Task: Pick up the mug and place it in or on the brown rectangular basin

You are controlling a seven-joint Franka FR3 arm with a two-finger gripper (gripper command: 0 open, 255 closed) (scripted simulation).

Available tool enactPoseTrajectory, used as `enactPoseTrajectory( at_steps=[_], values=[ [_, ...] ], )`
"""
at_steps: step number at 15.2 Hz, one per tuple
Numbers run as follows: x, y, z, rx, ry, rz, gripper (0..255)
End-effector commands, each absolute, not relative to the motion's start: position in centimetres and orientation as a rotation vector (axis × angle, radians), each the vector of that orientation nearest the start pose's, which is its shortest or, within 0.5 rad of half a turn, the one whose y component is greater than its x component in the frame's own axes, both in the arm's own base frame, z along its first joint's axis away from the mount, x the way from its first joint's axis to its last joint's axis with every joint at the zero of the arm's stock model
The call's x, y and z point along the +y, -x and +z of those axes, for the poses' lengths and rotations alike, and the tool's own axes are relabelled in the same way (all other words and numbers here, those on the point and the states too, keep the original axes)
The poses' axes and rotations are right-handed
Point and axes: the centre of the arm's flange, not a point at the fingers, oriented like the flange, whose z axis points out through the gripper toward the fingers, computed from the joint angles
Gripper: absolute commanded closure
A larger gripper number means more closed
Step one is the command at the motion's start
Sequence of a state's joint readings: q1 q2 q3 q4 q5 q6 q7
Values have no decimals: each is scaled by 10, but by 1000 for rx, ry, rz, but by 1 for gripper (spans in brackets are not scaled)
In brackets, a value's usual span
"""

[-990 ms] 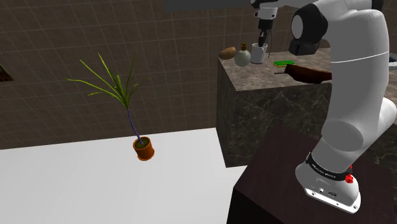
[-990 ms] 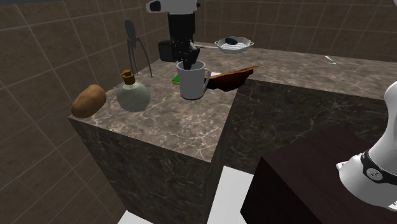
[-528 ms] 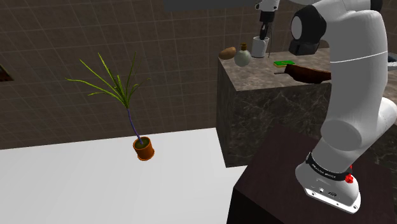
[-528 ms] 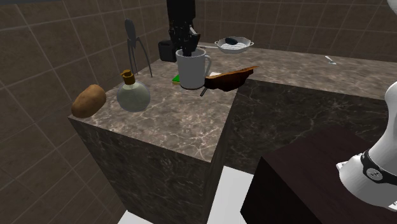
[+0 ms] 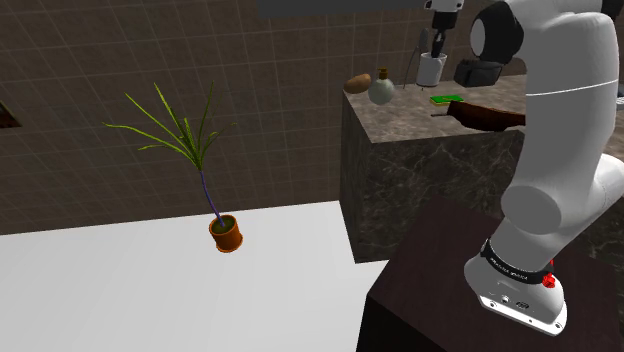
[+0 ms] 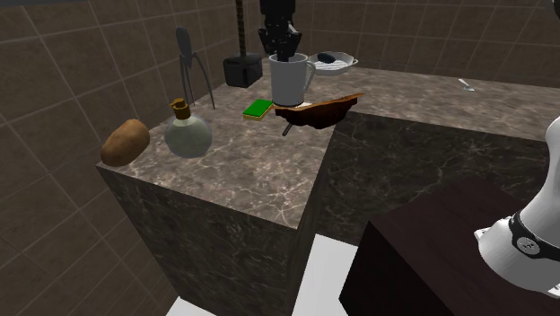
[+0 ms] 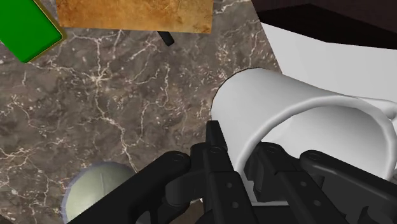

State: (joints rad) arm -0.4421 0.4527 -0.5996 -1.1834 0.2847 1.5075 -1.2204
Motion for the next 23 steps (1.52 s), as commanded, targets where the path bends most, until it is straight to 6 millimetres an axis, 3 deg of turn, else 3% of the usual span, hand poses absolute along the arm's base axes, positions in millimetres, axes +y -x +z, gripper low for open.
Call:
enactPoseTrajectory(
  at_steps=[1, 17, 23],
  values=[
    [-515, -413, 559, -354, 3053, -9, 255],
    [-633, -233, 574, -354, 3053, -9, 255],
    [-633, -233, 542, -354, 3053, -9, 255]
  ],
)
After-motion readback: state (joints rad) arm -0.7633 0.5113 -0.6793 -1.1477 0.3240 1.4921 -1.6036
